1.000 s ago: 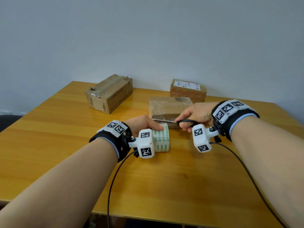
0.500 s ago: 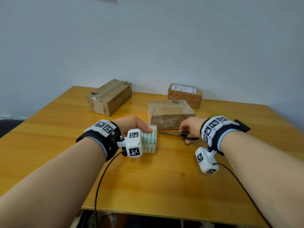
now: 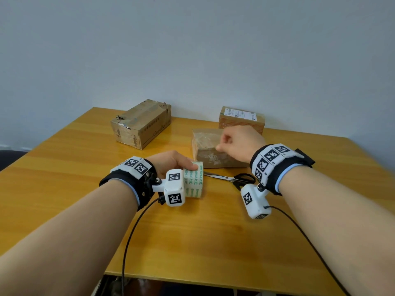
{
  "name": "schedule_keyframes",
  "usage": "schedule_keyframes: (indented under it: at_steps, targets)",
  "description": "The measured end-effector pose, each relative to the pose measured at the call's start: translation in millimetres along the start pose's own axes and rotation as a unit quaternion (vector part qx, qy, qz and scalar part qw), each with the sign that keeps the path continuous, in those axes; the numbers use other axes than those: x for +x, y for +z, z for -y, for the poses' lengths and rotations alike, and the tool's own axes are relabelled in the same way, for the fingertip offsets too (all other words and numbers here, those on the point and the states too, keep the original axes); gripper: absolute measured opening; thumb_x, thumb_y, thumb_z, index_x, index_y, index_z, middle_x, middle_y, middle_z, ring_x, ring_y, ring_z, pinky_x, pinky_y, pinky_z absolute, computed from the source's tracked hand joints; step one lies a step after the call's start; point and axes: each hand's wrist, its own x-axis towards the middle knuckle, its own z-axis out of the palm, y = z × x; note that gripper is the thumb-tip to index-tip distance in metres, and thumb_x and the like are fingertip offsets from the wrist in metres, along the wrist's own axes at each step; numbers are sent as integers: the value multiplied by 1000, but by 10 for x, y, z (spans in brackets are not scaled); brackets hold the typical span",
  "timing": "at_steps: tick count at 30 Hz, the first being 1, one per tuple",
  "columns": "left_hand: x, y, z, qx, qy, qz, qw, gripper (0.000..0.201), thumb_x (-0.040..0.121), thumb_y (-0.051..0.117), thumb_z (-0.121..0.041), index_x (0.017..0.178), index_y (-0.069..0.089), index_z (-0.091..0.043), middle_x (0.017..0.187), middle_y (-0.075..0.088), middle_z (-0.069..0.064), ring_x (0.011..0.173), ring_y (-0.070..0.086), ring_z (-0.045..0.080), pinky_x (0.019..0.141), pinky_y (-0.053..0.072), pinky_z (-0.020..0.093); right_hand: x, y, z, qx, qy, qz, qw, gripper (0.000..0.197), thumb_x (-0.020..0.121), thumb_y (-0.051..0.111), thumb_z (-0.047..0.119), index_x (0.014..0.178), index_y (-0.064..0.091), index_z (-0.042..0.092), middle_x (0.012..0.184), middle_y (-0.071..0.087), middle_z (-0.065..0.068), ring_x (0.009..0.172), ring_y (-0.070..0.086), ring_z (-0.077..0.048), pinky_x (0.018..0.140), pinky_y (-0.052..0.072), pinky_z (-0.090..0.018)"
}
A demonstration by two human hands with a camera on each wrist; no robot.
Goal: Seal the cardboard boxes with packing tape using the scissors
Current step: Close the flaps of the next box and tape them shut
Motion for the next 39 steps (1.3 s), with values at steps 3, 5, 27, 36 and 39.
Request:
schedule_keyframes:
  at_steps: [3,5,27,36,39]
  targets:
    - [23,-23,36,-21,0,-1,1000,7,89,56,-7,86,61,-4,75,67,11,64,68,26,59,56,33,117,92,97,-5,-26,-9,1000,40,84,70,55,115,59,32,117,54,7,106,56,-15,93,50,-38]
    - [33,-44,67,-46,-3,3,999,8,87,60,-8,93,63,-4,79,68,13,68,69,28,60,57,35,168,177,113,-32,-7,4,999,52,83,69,59,124,56,30,126,52,2,111,52,-19,96,45,-37]
    - [137,1,227,-65,69,18,995,24,71,67,-12,94,60,-10,77,65,9,66,65,22,59,54,30,452,502,235,-66,-12,6,998,52,78,77,57,97,40,24,84,51,5,72,49,-15,61,43,-32]
    - [159,21,239,-64,60,3,996,37,67,69,-21,101,59,-7,85,66,11,75,64,26,72,51,38,394,446,233,-71,-19,44,996,43,83,77,15,112,46,15,100,62,-5,85,60,-21,80,56,-40]
    - [159,23,241,-61,60,4,996,35,68,68,-21,99,60,-7,84,66,11,75,64,26,71,52,37,395,430,219,-57,-14,48,997,34,86,63,1,113,47,14,93,53,-6,79,48,-21,69,47,-35]
